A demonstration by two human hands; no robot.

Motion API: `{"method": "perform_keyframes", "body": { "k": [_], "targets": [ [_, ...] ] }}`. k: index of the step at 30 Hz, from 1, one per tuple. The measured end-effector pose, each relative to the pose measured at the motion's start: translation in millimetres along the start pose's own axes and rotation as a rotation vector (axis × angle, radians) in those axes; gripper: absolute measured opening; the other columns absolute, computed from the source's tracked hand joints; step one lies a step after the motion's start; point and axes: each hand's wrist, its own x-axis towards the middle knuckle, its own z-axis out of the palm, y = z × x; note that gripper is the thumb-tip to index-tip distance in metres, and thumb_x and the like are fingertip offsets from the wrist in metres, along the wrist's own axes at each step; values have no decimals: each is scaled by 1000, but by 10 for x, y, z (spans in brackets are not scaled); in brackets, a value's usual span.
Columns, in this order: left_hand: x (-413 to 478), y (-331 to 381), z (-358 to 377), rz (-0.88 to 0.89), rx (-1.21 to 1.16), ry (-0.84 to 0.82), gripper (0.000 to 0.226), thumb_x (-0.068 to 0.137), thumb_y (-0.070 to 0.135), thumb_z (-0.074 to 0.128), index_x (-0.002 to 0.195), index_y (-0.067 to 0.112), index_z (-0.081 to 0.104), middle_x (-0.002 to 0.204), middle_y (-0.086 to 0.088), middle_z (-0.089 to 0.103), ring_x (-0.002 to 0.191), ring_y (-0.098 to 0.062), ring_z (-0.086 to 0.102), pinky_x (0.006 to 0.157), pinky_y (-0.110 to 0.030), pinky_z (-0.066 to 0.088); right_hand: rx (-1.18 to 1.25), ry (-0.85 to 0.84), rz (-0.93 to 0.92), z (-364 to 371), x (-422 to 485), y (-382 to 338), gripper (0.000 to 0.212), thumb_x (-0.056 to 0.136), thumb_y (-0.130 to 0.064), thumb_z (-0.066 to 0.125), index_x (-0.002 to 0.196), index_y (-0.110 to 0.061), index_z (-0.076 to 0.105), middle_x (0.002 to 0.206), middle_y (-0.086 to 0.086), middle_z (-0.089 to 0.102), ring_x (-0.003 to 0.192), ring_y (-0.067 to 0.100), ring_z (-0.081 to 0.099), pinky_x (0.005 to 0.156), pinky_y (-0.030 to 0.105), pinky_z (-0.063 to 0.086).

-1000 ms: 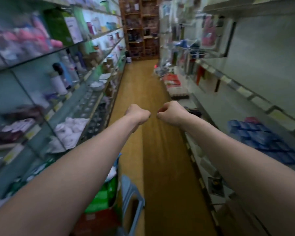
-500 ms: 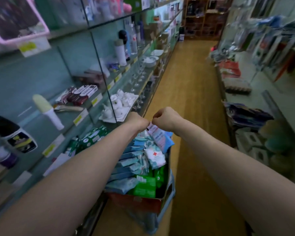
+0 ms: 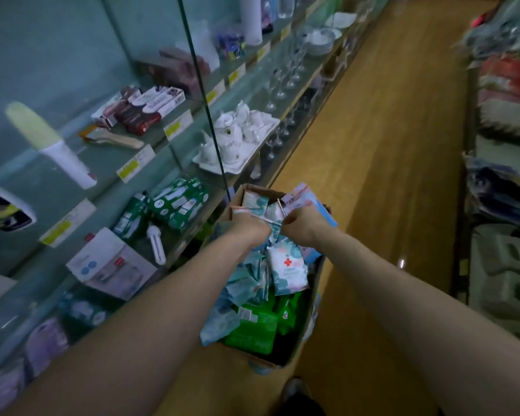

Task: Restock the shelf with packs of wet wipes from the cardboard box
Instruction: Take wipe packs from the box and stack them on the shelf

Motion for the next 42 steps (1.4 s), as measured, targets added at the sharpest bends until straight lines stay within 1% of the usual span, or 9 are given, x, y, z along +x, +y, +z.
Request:
{"method": "perform_keyframes", "body": {
  "k": [3,5,8,13,20,26,31,37,42],
  "targets": [
    [189,-37,236,-84,-2,-46,20,93,15,59,110,6,61,108,-19,61,82,-23,58,53,-28,38,-18,-54,24,48,248,249,18,93,-15,52,84,-3,62,79,11,54,77,24,50,65,30,38],
    [291,-33,351,-152,-47,-63,14,91,18,61,99,7,56,99,-13,56,73,-18,52,52,-27,36,-34,-50,45,53,382,403,19,92,-13,50,76,-5,58,80,12,55,77,25,50,64,30,39],
    [461,-38,511,-223,-116,-96,27,90,18,61,111,2,59,99,-10,54,84,-21,52,66,-29,39,-89,-8,74,-27,552,546,18,90,-13,50,94,-5,65,97,13,64,86,28,57,72,35,48],
    [638,12,687,-283,-235,-122,15,91,14,59,104,8,56,91,-7,54,74,-19,51,64,-28,39,-118,55,131,-93,765,717,38,90,-20,52,127,-11,51,131,16,45,111,36,51,88,41,49],
    [755,-118,868,-361,-319,-162,19,89,14,58,108,10,57,99,-7,53,87,-21,52,74,-32,41,-102,66,166,109,970,856,55,92,-25,56,137,-7,31,123,16,52,110,34,55,83,41,49],
    [788,-193,960,-409,-349,-158,14,91,12,57,104,12,53,107,-9,57,98,-22,53,63,-27,43,-77,-1,175,217,1053,888,31,90,-28,60,114,-10,55,102,7,58,96,26,59,75,35,54],
    [847,-251,1011,-399,-384,-145,31,89,22,64,117,13,54,112,-7,53,106,-21,51,78,-32,42,157,-60,174,175,993,982,23,90,-22,56,110,-10,51,103,9,54,101,27,56,84,40,51],
    [797,-177,994,-429,-840,-301,30,91,21,62,116,5,64,92,-17,70,67,-24,69,55,-32,58,623,-250,89,71,861,977,21,93,-21,59,111,-10,59,107,6,66,89,19,66,79,33,57],
    [858,-248,900,-316,-808,-48,26,90,8,63,115,6,62,98,-12,70,72,-21,67,55,-30,56,123,123,-17,-45,1094,915,17,91,-29,56,101,-18,63,107,6,63,101,28,61,85,38,51]
  ]
}}
